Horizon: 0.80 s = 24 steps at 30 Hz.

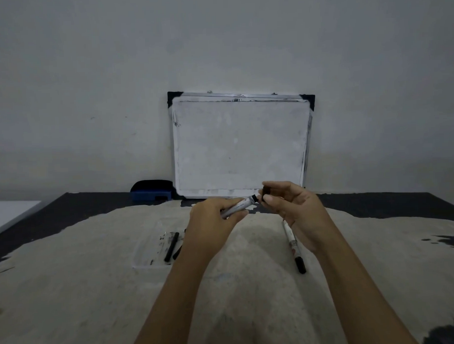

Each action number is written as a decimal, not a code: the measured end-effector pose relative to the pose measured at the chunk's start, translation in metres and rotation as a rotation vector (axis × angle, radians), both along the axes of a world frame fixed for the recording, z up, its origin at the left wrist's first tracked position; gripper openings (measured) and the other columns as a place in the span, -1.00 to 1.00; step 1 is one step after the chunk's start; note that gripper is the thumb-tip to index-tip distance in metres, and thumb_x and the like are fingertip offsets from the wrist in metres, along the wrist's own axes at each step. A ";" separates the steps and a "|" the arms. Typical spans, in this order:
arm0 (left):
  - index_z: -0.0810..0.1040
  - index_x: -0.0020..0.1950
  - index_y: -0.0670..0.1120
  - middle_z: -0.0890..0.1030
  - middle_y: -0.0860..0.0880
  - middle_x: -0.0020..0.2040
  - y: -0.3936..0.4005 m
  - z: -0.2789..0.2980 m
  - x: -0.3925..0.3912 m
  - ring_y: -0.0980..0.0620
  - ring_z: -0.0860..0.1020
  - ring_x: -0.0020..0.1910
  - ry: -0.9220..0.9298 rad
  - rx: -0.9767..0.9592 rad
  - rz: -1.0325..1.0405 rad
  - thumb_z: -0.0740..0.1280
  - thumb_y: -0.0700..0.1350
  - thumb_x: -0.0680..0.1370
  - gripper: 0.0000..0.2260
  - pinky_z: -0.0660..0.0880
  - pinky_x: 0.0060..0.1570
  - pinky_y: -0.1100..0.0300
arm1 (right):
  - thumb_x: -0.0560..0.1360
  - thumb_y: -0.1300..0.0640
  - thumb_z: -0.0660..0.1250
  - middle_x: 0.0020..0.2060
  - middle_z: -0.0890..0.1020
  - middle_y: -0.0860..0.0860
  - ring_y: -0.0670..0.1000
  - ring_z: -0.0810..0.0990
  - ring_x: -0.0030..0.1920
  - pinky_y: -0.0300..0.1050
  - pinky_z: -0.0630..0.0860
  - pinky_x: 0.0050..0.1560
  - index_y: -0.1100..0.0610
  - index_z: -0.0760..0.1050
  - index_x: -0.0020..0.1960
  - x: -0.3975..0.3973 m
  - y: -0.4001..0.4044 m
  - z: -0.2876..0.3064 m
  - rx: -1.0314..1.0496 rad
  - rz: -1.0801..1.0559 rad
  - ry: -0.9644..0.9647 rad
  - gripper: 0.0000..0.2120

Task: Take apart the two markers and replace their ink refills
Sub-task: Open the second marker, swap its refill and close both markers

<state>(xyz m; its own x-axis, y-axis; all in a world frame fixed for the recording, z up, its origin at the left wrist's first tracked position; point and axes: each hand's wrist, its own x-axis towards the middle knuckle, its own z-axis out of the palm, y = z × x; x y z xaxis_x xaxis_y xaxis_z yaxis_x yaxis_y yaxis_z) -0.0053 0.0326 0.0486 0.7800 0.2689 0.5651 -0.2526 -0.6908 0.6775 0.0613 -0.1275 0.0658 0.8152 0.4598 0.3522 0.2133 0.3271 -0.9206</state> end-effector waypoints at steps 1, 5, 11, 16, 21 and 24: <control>0.59 0.14 0.00 0.69 -0.02 0.03 0.000 0.000 0.000 0.15 0.57 -0.10 0.001 -0.007 -0.002 0.41 -0.09 0.43 -0.72 0.46 -0.09 0.44 | 0.20 0.17 0.46 -0.10 0.70 0.06 0.08 0.65 0.02 -0.08 0.56 0.11 0.07 0.64 -0.05 0.000 0.000 0.000 -0.019 -0.003 -0.016 -0.69; 0.60 0.13 0.01 0.69 -0.02 0.04 0.001 -0.001 0.000 0.12 0.60 -0.05 0.008 -0.022 -0.016 0.42 -0.09 0.43 -0.73 0.49 -0.03 0.36 | 0.21 0.17 0.45 -0.08 0.70 0.04 0.06 0.64 0.03 -0.05 0.53 0.15 0.06 0.63 -0.03 0.000 0.000 -0.001 -0.051 -0.009 -0.047 -0.68; 0.61 0.11 0.02 0.69 0.00 0.03 0.000 -0.001 0.000 0.15 0.60 -0.06 -0.001 -0.032 -0.020 0.43 -0.09 0.42 -0.74 0.50 -0.06 0.40 | 0.25 0.22 0.44 -0.16 0.68 0.09 0.08 0.66 -0.07 -0.09 0.62 0.01 0.16 0.60 -0.08 0.000 0.001 -0.001 0.037 -0.059 -0.007 -0.76; 0.61 0.11 0.00 0.69 -0.02 0.03 0.000 -0.001 0.001 0.12 0.60 -0.06 0.000 -0.038 -0.031 0.43 -0.09 0.42 -0.74 0.48 -0.07 0.39 | 0.33 0.34 0.44 -0.14 0.65 0.06 0.01 0.67 -0.15 -0.16 0.61 -0.16 0.15 0.55 -0.10 -0.001 0.002 0.001 -0.017 -0.147 -0.091 -0.80; 0.61 0.12 -0.01 0.69 -0.02 0.03 -0.001 -0.001 0.000 0.12 0.60 -0.07 0.000 -0.030 -0.017 0.43 -0.09 0.42 -0.73 0.51 -0.03 0.33 | 0.34 0.36 0.44 -0.16 0.65 0.02 0.01 0.68 -0.14 -0.23 0.58 -0.21 0.13 0.55 -0.11 -0.001 0.001 0.001 -0.016 -0.155 -0.112 -0.79; 0.60 0.12 0.00 0.69 -0.01 0.02 0.000 -0.001 0.000 0.15 0.59 -0.09 -0.003 -0.020 -0.012 0.42 -0.09 0.42 -0.73 0.45 -0.10 0.48 | 0.34 0.33 0.43 -0.16 0.66 0.05 0.06 0.67 -0.14 -0.15 0.61 -0.13 0.15 0.58 -0.09 0.000 0.002 0.000 -0.006 -0.148 -0.104 -0.82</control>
